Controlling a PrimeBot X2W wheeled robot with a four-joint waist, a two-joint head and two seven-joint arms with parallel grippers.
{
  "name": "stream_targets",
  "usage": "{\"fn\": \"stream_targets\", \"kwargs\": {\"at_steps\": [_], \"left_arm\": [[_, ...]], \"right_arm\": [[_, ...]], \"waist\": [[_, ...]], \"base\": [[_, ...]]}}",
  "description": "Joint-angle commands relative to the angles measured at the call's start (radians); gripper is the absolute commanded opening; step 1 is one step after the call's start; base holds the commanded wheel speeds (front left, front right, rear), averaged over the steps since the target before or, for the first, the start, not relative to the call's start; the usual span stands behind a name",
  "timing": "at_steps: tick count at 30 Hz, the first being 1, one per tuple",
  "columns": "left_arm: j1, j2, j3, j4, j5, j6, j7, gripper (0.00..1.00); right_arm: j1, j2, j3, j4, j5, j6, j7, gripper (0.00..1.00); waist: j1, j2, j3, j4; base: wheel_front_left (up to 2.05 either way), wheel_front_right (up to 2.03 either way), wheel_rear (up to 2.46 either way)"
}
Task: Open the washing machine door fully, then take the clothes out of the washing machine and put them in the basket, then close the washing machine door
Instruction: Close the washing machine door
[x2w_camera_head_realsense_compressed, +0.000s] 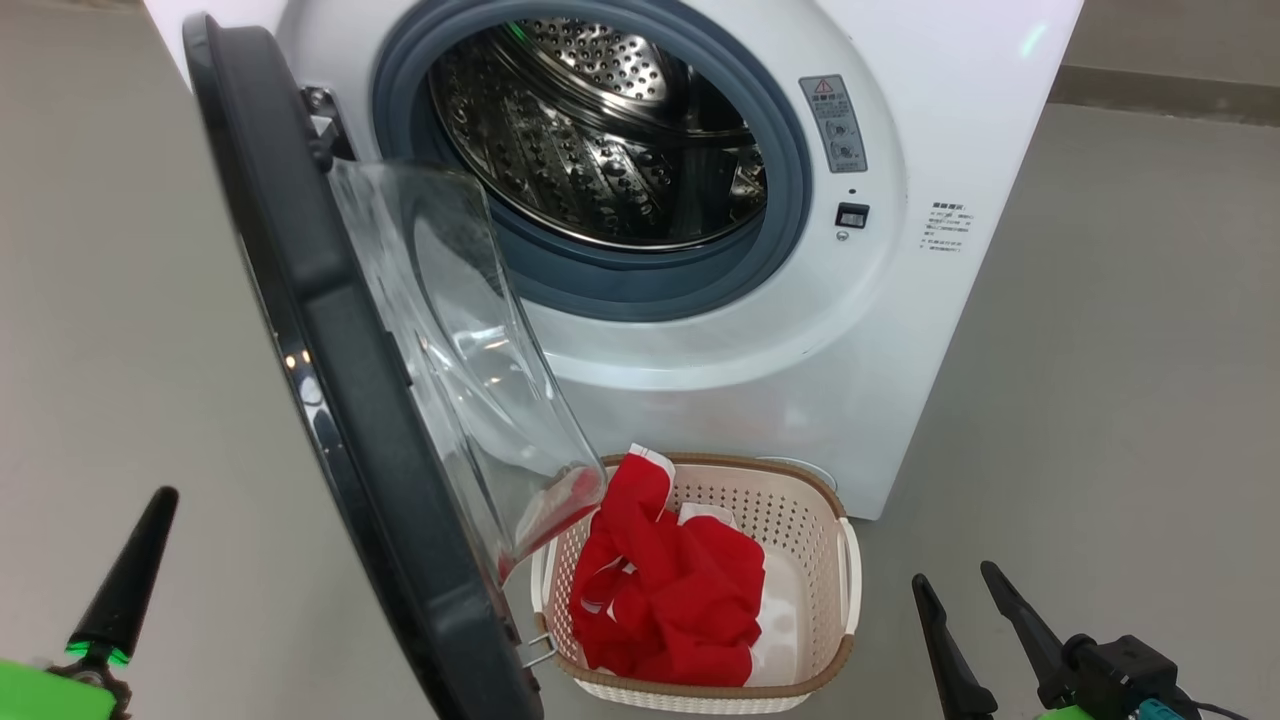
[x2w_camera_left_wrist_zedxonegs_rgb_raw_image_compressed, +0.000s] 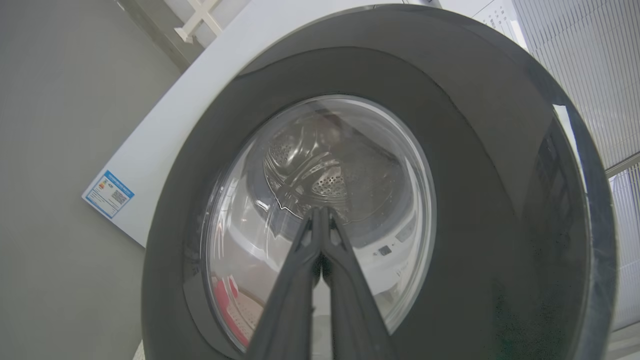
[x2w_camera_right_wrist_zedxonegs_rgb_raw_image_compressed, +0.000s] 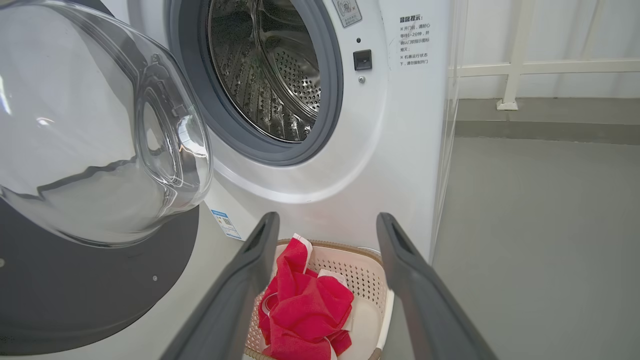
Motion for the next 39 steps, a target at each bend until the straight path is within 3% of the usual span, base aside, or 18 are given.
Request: {"fn": "stream_targets", "kwargs": {"at_steps": [1,8,13,21,28,39], "left_arm": [[-0.057,0.056,0.052,-0.043,-0.073,-0.006,0.056,0.00],[-0.047,0.069,0.139,-0.091,-0.284,-0.006,0.367,0.00],[-0.047,0.066,0.204,-0.054,-0.325,-0.006,0.573,0.00],[-0.057,0.022,0.307,-0.040,-0.371,-0.006,0.801,0.00],[-0.072,-0.076,0.356,-0.068,-0.299,-0.006,0.924,0.00],[-0.097,-0.202,0.390,-0.126,-0.211,-0.006,0.995,0.00]], "right_arm": [[-0.049,-0.011,0.021,-0.025,0.003,0.007,-0.006,1.00],[-0.059,-0.011,0.024,-0.024,0.003,0.007,-0.006,1.00],[-0.066,-0.011,0.027,-0.021,0.003,0.007,-0.006,1.00],[-0.069,-0.011,0.031,-0.021,0.002,0.007,-0.006,1.00],[-0.071,-0.011,0.037,-0.019,0.004,0.007,-0.006,1.00],[-0.065,-0.011,0.040,-0.020,0.008,0.007,-0.006,1.00]], "waist": [[0.0000,-0.0001,0.006,-0.003],[0.0000,-0.0001,0.021,-0.009],[0.0000,-0.0001,0.027,-0.017],[0.0000,-0.0001,0.034,-0.031],[0.0000,-0.0001,0.038,-0.046],[0.0000,-0.0001,0.027,-0.074]], "base": [[0.00,0.00,0.00],[0.00,0.00,0.00],[0.00,0.00,0.00],[0.00,0.00,0.00],[0.00,0.00,0.00],[0.00,0.00,0.00]]}}
